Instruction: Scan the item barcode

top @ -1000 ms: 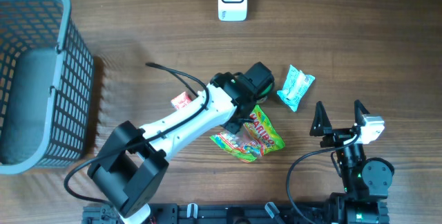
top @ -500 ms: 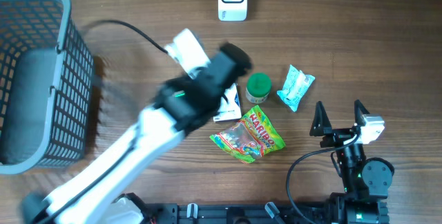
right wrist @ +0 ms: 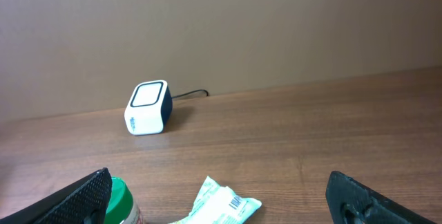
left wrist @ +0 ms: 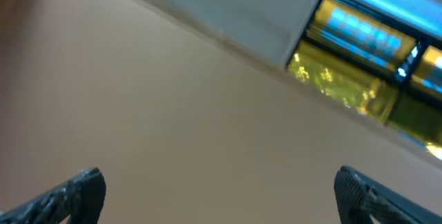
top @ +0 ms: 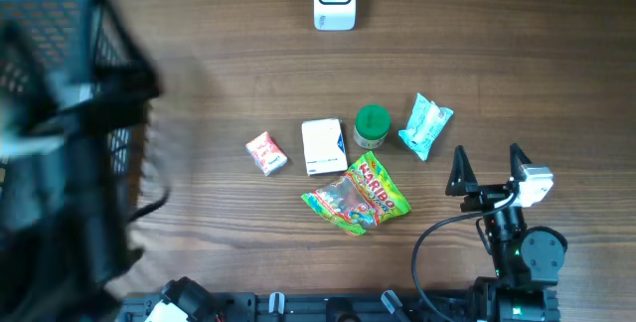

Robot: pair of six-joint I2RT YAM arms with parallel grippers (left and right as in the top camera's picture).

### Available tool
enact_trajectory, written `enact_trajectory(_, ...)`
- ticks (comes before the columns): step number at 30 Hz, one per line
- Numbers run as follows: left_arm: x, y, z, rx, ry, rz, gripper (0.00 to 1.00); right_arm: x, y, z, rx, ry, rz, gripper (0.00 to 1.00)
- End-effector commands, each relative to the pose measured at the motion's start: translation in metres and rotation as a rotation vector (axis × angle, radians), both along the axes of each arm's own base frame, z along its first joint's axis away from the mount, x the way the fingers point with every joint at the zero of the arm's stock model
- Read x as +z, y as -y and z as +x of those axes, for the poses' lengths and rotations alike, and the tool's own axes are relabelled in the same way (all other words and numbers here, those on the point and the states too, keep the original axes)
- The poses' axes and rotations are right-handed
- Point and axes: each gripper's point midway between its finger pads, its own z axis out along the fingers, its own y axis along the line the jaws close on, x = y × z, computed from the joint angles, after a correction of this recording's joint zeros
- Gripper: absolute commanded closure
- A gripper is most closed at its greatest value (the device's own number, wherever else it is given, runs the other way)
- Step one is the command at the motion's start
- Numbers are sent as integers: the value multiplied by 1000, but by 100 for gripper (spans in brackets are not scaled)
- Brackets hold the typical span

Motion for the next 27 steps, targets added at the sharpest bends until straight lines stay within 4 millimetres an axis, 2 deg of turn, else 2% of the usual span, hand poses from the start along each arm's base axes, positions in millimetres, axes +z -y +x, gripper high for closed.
enact_trajectory(1,-7,-27,-10,212,-89,166,0,1,2,0,-12,6,6,1)
enact_trajectory(3,-19,-45,-12,325,-169,163,0,1,2,0,-12,6,7,0)
enact_trajectory(4,-21,-47,-13,340,-185,177,0,1,2,0,-12,6,7,0)
enact_trajectory(9,-20,-47,-13,339,-179,176,0,1,2,0,-12,6,7,0)
enact_trajectory(20,-18,-67,-27,410,-170,84,0,1,2,0,-12,6,6,0)
enact_trajectory(27,-16,-87,-51,440,-144,19,0,1,2,0,-12,6,7,0)
